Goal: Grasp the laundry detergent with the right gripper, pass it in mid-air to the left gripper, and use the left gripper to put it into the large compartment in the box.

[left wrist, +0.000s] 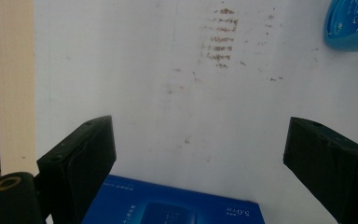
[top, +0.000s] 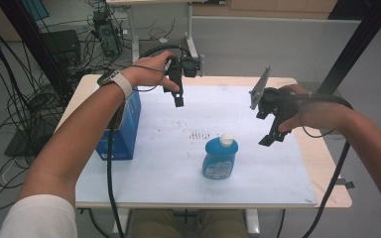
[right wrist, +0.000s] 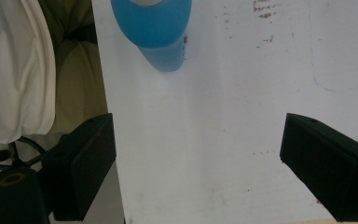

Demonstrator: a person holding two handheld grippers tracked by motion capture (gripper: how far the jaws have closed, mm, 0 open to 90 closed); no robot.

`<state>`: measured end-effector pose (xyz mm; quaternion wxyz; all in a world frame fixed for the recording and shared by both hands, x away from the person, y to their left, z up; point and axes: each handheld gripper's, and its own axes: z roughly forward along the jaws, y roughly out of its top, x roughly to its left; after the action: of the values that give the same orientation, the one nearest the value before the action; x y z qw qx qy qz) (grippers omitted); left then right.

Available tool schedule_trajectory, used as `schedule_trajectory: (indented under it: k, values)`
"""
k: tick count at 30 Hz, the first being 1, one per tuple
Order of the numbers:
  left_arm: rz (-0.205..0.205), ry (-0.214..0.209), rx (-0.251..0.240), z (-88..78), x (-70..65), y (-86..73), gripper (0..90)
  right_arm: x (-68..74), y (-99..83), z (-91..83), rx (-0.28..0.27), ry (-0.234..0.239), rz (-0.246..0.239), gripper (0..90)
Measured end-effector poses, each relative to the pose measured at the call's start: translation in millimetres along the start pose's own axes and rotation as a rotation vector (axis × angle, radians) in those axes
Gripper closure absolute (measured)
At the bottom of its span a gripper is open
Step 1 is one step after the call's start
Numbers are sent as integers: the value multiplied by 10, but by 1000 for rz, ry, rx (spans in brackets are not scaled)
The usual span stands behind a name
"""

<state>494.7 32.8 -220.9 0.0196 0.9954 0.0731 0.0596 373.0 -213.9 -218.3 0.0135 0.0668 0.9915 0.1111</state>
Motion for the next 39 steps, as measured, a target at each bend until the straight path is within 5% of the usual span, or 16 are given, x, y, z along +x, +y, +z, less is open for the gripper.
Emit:
schedule_trajectory:
  k: [39]
  values:
    - [-28,11,-9,-44,-7,-43,89,41,24,9,-7,4,-14,95]
